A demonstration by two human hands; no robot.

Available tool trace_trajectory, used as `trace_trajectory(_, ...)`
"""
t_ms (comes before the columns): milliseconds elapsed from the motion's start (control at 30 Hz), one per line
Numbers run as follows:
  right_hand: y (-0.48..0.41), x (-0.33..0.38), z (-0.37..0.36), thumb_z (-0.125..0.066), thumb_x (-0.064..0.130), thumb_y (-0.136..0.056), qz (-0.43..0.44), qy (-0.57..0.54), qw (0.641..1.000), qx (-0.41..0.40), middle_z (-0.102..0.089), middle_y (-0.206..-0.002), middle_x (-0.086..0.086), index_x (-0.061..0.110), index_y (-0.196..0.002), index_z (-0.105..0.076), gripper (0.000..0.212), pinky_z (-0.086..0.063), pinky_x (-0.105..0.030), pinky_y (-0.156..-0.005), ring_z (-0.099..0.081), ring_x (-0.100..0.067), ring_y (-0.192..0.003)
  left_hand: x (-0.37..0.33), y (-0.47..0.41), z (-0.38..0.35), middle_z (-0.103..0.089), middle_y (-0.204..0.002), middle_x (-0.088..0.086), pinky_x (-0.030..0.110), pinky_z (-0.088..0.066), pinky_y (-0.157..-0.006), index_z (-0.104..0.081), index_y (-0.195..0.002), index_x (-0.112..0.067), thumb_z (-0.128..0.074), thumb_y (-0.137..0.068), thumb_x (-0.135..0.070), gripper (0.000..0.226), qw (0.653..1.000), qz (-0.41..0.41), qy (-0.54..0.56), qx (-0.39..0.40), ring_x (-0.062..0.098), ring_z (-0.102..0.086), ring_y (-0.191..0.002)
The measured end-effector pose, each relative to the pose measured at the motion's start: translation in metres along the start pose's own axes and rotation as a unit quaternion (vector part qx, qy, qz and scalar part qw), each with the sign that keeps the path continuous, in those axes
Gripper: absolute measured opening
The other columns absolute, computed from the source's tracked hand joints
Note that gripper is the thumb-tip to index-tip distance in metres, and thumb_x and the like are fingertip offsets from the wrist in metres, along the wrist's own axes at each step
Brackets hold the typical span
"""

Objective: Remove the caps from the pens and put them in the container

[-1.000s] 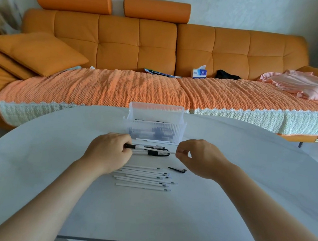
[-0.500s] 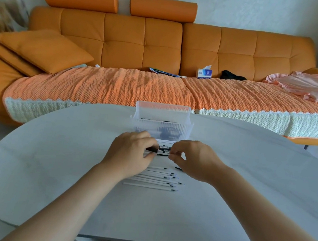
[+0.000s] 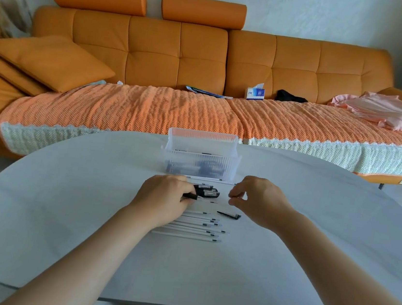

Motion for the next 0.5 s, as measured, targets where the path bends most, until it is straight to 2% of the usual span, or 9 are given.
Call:
trace_trajectory(100, 0.0027, -0.004, -0.0032, -0.066, 0.037, -0.091, -0.016, -0.02, 0.999, 0.03, -0.065, -0.108, 0.015, 0.034, -0.11, -0.069, 0.019, -0.042, -0.024, -0.072, -0.054, -0.006, -0.089, 0.0014, 0.001, -0.0025, -0.06, -0.095, -0.013, 0.027, -0.036, -0.065, -0.069, -0.104, -0.035, -0.055, -0.093, -0.036, 0.018, 0.999, 0.014, -0.002, 0.035, 0.013, -0.058, -0.087)
trace_trajectory(233, 0.0037, -0.0048, -0.0054, -0.069, 0.036, -0.089, -0.012, -0.047, 0.998, 0.041, -0.065, -0.103, 0.016, 0.032, -0.098, -0.07, 0.01, -0.048, -0.024, -0.072, -0.056, -0.004, -0.084, 0.0036, 0.002, -0.0034, -0.056, -0.089, -0.015, 0.025, -0.033, -0.061, -0.068, -0.106, -0.036, -0.055, -0.094, -0.04, 0.018, 0.998, 0.024, -0.003, 0.049, 0.01, -0.052, -0.082)
trace_trajectory(333, 0.0012, -0.005, -0.0074, -0.068, 0.036, -0.089, -0.005, -0.055, 0.997, 0.055, -0.061, -0.102, 0.016, 0.034, -0.095, -0.072, 0.007, -0.049, -0.025, -0.075, -0.055, -0.004, -0.087, 0.0034, 0.0028, -0.0029, -0.058, -0.094, -0.015, 0.027, -0.04, -0.066, -0.067, -0.107, -0.037, -0.055, -0.095, -0.038, 0.018, 0.998, 0.029, 0.002, 0.061, 0.011, -0.056, -0.087)
trace_trajectory(500, -0.0033, -0.0077, -0.0039, -0.069, 0.037, -0.089, -0.003, -0.093, 0.993, 0.074, -0.064, -0.104, 0.017, 0.035, -0.108, -0.07, 0.019, -0.047, -0.023, -0.08, -0.055, -0.004, -0.088, 0.0045, 0.0024, -0.004, -0.056, -0.094, -0.014, 0.03, -0.045, -0.072, -0.067, -0.108, -0.035, -0.054, -0.095, -0.035, 0.018, 0.996, 0.024, 0.006, 0.081, 0.012, -0.056, -0.09)
Point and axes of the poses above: each hand's wrist, its own y-axis away from the middle knuckle, its own z-axis out of the back of the hand, x = y × z, the point moved 1 cm from there along -y, towards the middle knuckle
